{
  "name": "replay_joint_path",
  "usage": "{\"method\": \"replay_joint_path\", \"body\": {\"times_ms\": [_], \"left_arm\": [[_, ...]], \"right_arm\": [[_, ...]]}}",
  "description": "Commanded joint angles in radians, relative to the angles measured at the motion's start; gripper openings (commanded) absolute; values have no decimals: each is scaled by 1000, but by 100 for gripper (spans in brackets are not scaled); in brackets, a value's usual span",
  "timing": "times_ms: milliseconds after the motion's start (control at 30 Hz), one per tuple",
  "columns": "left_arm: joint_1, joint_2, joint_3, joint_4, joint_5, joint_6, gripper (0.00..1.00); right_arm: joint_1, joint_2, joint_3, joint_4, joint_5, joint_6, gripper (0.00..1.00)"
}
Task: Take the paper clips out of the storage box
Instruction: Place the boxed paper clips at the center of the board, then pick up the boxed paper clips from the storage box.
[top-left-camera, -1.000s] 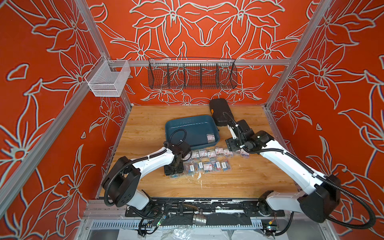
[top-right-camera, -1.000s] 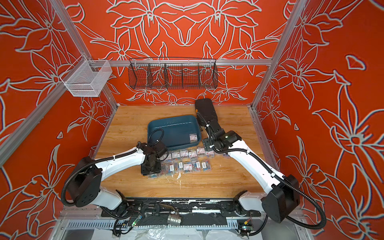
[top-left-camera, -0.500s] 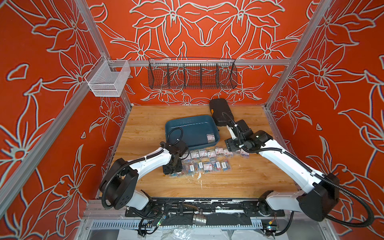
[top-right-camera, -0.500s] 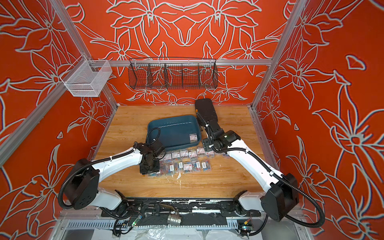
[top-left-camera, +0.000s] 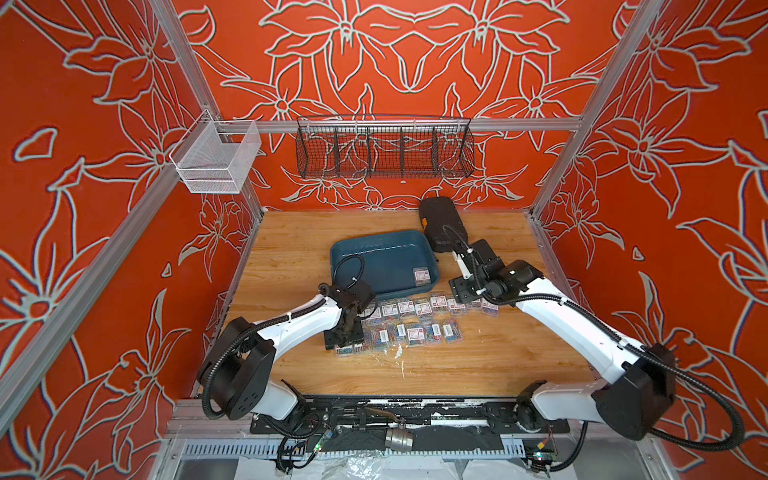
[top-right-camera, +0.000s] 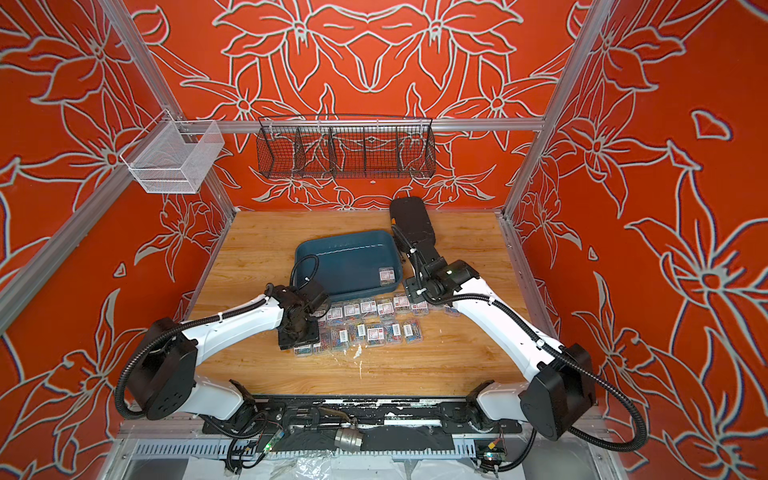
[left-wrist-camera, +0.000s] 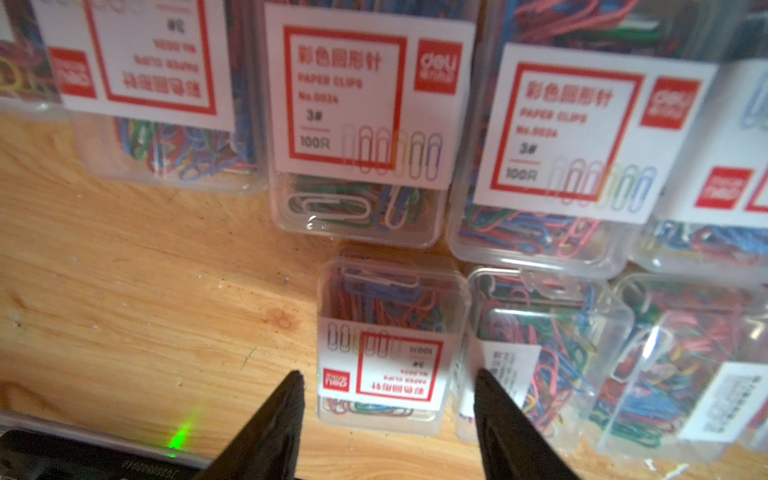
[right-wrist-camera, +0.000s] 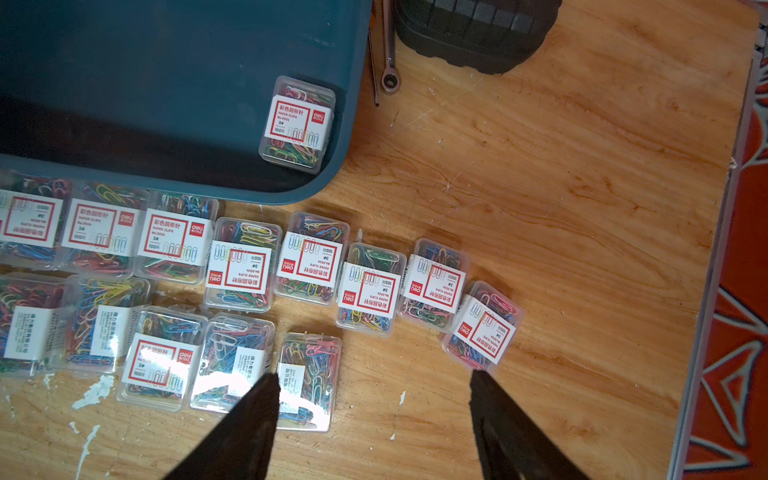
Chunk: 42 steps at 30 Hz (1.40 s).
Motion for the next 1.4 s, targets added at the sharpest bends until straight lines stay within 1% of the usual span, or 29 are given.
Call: {"method": "replay_joint_path", "body": {"times_ms": [0,67,200,333,433,533,567,633,700,767,900,967,1033,1100,1233,1367], "left_arm": [[5,-55,35,-61,-26,-13,64],[5,-88,71,-93,-35,-13,64],[6,-167,150,-156,-61,-27,64],[7,-278,197,-208,-98,-94,66],[8,-370,196,-217,-120,-164,69],[10,-452,176,-219,-148,-222,72],[10,-512,169,-226,-161,-238,73],[13,-563,161,-254,-180,-258,76],[21,-598,157,-309,-198,-281,79],[38,-623,147,-334,-198,-264,82],[89,-607,147,-335,-163,-173,84],[115,-562,183,-344,-136,-121,84],[127,-520,207,-347,-134,-89,84],[145,-484,217,-324,-123,-65,84],[190,-397,233,-249,-41,-14,82],[206,-347,250,-248,-21,-19,80]], "right_arm": [[1,20,43,-4,-1,-12,71],[1,43,63,-6,-3,-14,68],[1,118,142,-20,-12,-4,67],[1,225,281,-52,-89,35,65],[1,300,351,-43,-146,72,63],[4,362,387,-20,-169,104,62],[6,384,400,-15,-172,113,62],[9,422,430,-13,-169,125,63],[14,467,480,-36,-155,139,62],[20,499,512,-52,-137,155,61],[34,522,503,-43,-110,206,61],[42,535,506,-59,-112,245,61],[58,544,500,-64,-110,265,61],[75,553,500,-73,-92,279,61],[89,586,516,-124,-78,316,61],[89,618,522,-154,-85,327,60]]}}
